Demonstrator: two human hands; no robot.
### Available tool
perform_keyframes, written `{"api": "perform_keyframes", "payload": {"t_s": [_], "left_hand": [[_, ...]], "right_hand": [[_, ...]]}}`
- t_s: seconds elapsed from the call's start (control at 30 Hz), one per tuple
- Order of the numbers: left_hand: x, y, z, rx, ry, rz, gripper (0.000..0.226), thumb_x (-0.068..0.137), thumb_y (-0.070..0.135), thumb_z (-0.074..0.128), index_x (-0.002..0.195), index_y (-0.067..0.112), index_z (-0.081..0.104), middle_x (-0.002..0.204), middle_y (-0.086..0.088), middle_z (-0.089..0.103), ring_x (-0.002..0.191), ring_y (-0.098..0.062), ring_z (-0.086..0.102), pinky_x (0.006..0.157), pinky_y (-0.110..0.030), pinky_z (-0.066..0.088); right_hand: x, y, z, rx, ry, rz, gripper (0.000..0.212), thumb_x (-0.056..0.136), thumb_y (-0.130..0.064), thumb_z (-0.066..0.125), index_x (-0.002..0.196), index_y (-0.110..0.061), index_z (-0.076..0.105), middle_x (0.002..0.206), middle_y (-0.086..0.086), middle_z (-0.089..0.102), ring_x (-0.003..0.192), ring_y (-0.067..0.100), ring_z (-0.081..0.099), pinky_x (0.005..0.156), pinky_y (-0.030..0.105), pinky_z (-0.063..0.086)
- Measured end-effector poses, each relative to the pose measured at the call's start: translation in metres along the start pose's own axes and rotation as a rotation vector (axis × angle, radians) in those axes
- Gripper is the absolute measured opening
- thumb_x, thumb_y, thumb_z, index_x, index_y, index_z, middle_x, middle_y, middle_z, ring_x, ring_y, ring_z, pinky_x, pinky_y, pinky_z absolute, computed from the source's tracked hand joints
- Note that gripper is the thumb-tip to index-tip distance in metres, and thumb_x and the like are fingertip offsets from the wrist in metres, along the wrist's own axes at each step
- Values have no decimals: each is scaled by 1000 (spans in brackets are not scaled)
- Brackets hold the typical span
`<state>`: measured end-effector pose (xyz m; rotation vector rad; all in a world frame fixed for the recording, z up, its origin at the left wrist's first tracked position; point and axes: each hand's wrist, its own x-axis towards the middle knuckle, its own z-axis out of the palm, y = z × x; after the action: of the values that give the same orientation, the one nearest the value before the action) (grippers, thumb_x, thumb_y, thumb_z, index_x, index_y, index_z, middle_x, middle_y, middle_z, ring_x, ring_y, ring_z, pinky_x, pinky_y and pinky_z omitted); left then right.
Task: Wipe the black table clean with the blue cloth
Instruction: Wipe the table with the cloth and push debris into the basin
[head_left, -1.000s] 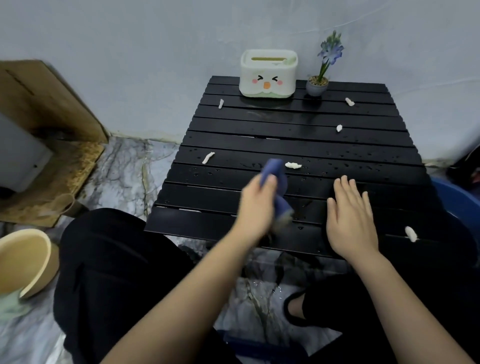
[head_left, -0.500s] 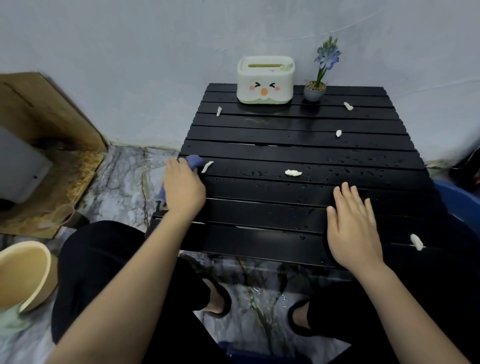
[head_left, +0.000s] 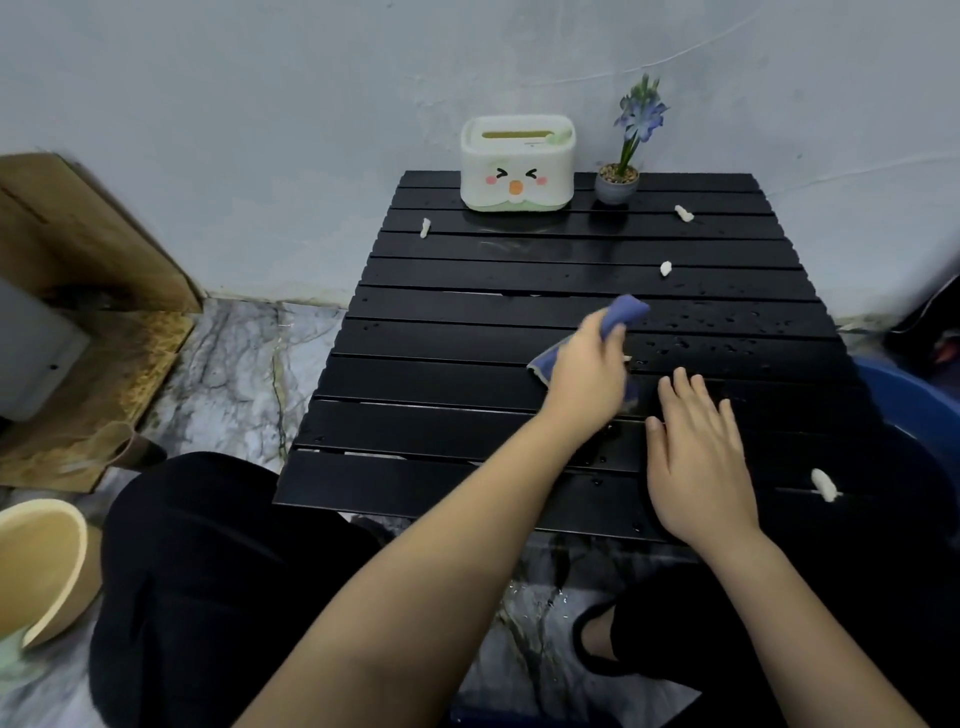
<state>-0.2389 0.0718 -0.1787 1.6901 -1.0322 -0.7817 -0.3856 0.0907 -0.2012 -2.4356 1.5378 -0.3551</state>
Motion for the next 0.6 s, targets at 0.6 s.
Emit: {"api": "perform_keyframes", "payload": {"t_s": [0.6], "left_hand": [[61,-95,-204,706,455,-70,33,101,12,36,123,15,61,117,-17,59,112,-36,54,97,-38,42]], "right_hand": [[2,-10,4,-16,-17,-3,54,105,-29,25,155,-7,26,165,8,18,154,20,8,126,43,6]]}}
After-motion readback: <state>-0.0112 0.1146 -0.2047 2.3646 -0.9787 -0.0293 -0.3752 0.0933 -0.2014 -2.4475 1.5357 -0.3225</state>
